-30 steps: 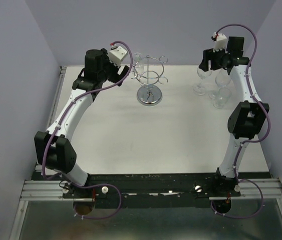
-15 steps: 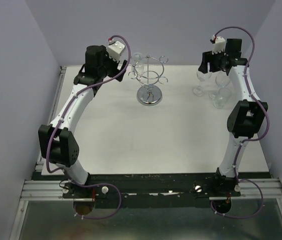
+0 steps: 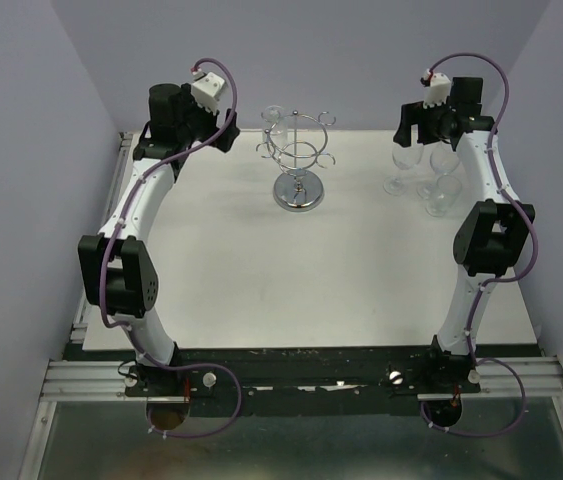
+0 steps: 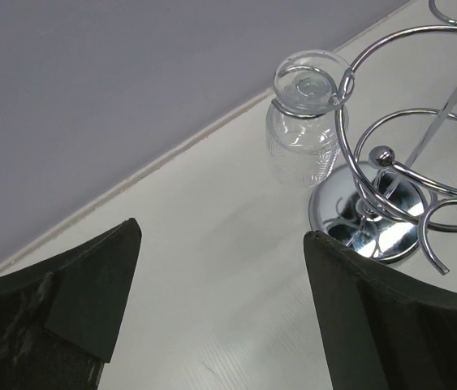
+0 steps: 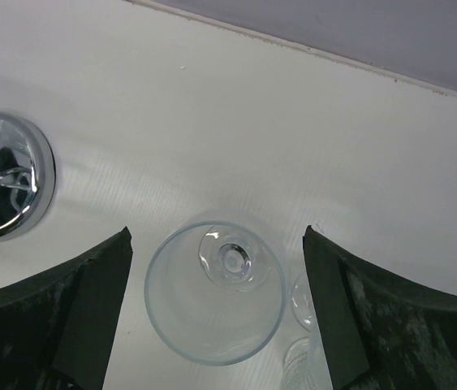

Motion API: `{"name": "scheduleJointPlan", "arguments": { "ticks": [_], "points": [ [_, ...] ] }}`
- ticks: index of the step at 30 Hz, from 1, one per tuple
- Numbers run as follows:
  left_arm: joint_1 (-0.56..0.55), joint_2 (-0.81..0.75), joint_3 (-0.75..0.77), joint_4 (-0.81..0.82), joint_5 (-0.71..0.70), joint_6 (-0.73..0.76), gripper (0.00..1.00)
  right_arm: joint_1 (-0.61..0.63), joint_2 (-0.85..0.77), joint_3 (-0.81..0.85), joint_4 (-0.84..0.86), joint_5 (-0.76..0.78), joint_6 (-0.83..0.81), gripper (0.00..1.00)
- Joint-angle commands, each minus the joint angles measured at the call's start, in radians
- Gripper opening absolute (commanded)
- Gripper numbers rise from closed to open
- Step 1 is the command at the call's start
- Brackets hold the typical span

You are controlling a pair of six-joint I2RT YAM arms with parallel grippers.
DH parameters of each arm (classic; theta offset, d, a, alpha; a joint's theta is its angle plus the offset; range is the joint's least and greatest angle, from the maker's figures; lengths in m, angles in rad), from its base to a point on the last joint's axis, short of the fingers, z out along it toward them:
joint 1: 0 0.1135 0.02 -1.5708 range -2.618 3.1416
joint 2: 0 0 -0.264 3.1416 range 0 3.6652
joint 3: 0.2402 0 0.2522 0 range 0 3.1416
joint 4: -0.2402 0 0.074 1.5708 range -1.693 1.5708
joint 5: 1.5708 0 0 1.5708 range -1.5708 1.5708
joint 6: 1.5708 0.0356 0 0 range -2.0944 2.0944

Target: Take the wine glass off the wine glass rack

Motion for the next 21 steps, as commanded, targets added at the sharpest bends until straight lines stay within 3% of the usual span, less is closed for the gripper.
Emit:
{"name": "scheduleJointPlan", "arguments": {
  "ticks": [1, 4, 5, 6, 13, 21],
  "points": [
    [0.011, 0.034, -0.008, 0.122, 0.147, 0.034, 0.99, -0.006, -0.046, 0.016, 0.007, -0.056, 0.032, 0.93],
    [0.024, 0.058, -0.051, 0.243, 0.227, 0.057, 0.99, -0.006, -0.071, 0.028, 0.007, -0.104, 0.04, 0.94],
    [0.026, 0.07, -0.06, 0.275, 0.242, 0.057, 0.99, -0.006, -0.078, 0.03, 0.009, -0.125, 0.04, 1.0],
    [0.029, 0.086, -0.059, 0.301, 0.259, 0.057, 0.99, -0.003, -0.089, 0.031, 0.009, -0.144, 0.038, 1.0],
    [0.034, 0.234, 0.055, 0.32, 0.391, 0.076, 0.99, 0.037, -0.129, 0.028, 0.009, -0.22, 0.038, 1.0],
    [0.032, 0.334, 0.072, 0.43, 0.465, 0.056, 0.99, 0.138, -0.147, -0.005, 0.01, -0.245, -0.014, 1.0]
  ]
}}
